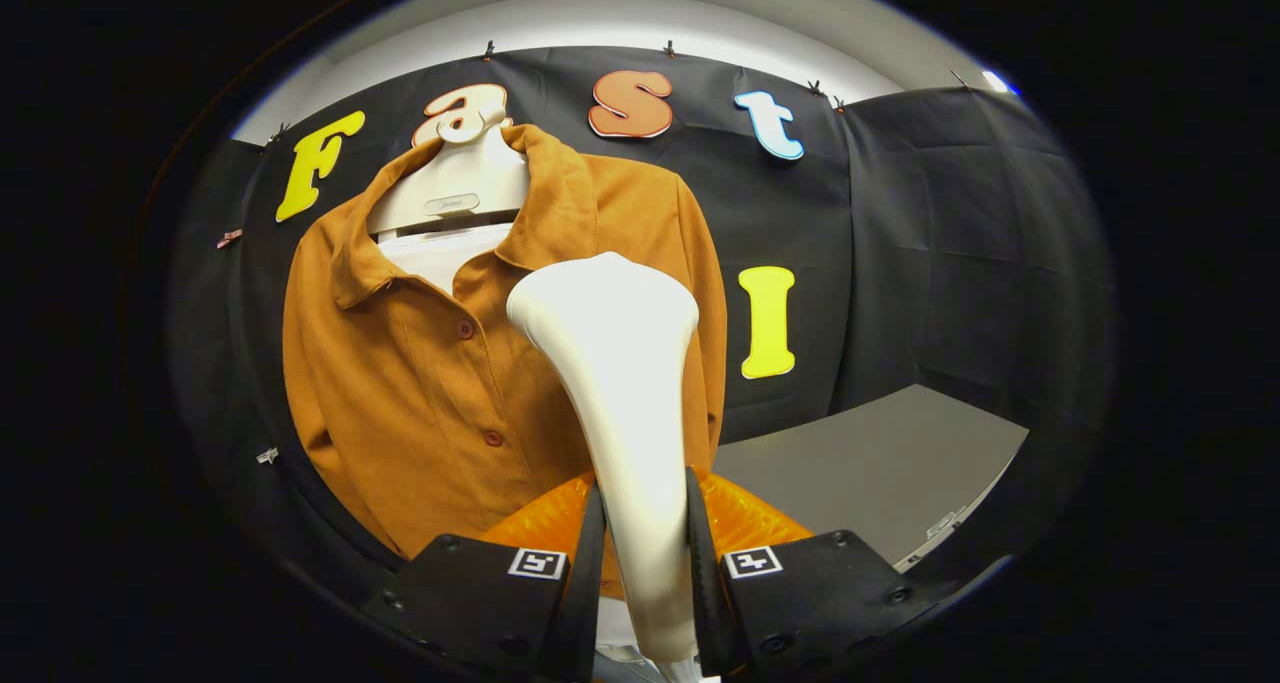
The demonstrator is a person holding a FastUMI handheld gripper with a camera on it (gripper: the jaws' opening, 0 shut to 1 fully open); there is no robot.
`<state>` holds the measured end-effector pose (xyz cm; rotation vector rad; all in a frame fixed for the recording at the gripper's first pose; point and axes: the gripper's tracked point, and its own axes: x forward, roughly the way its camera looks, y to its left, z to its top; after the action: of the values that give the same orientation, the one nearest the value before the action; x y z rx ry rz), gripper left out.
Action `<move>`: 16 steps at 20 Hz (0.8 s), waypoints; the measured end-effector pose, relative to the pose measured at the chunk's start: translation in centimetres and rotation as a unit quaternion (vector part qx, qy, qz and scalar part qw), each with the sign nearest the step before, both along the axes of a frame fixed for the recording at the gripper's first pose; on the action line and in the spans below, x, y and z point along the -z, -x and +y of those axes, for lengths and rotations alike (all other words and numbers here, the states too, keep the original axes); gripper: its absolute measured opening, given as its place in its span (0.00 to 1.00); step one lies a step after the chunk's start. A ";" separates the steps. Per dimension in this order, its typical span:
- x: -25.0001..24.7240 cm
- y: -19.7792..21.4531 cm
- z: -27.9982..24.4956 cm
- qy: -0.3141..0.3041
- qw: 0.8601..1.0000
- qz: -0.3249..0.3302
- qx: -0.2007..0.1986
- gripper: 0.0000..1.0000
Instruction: Iron the clothes twice with a garment steamer, once on the left side and once on the right side.
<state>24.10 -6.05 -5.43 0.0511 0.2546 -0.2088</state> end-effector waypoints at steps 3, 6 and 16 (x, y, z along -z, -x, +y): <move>0.9 -0.6 0.4 0.004 1.000 0.014 0.006 0.43; 2.4 -1.4 0.3 0.002 0.999 0.034 0.015 0.43; 10.4 -2.0 0.2 -0.020 0.990 0.138 0.023 0.43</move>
<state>26.12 -5.88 -15.84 0.0690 0.5331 -0.2576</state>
